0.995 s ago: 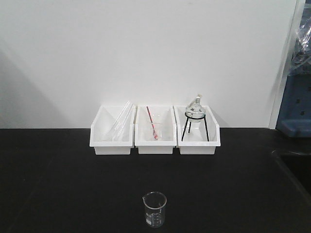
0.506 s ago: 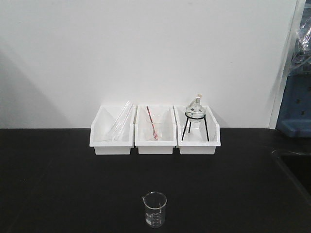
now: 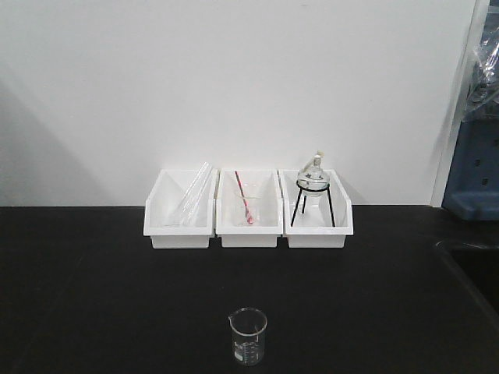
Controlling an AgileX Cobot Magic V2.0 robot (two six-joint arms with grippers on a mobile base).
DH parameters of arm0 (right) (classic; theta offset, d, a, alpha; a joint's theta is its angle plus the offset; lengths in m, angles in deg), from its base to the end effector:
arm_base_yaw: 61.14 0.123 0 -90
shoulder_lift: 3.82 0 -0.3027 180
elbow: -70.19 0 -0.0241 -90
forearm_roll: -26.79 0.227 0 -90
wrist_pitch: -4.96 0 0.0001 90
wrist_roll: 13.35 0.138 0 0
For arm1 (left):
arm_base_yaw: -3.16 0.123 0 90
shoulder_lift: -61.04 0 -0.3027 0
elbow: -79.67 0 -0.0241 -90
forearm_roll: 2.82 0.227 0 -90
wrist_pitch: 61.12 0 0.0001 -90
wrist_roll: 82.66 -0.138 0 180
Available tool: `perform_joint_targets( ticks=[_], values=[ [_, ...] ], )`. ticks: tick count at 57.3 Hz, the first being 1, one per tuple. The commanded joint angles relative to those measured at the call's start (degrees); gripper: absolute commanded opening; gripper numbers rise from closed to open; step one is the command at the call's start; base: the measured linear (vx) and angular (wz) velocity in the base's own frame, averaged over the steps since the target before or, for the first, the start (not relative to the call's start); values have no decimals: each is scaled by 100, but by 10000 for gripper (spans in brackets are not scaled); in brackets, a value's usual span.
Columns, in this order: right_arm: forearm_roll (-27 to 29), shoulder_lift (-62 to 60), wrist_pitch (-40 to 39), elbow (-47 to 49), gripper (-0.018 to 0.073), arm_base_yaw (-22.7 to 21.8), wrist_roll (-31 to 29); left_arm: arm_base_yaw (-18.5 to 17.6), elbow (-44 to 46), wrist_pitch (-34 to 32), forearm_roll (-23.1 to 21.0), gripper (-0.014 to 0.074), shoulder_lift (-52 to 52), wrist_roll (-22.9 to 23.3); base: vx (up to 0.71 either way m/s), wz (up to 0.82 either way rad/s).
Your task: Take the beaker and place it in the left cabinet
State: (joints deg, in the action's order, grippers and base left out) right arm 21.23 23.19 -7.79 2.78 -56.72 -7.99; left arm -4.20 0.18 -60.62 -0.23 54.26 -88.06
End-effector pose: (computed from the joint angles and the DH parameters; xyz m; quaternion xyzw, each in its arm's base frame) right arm 0.0945 0.0103 0.2868 -0.0337 0.6534 0.0357 0.7554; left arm 0.0616 -0.0079 0.2052 0.0916 0.6808 0.0041 0.7267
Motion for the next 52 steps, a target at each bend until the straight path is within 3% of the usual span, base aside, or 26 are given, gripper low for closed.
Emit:
perform_joint_targets(
  ticks=[1, 24, 35, 39, 49, 52],
  values=[
    [-30, 612, -490, 264, 113, -28, 9, -3, -90, -483, -18, 1, 103, 15, 0, 0],
    [-30, 2150, -1861, 245, 400, -28, 56, -3, -90, -483, -18, 1, 103, 15, 0, 0],
    [-218, 2757, -3271, 245, 432, -28, 808, -3, -90, -483, -18, 1, 103, 15, 0, 0],
    [-671, 3074, -3662, 245, 432, -28, 892, -3, -90, -483, -18, 1, 103, 15, 0, 0],
    [-2947, 4144, -4479, 670, 432, -28, 1057, -3, -90, -483, -18, 1, 103, 15, 0, 0],
    [-3353, 4480, -4490, 900, 432, -28, 1202, -3, -90, -483, -18, 1, 103, 15, 0, -1]
  ],
)
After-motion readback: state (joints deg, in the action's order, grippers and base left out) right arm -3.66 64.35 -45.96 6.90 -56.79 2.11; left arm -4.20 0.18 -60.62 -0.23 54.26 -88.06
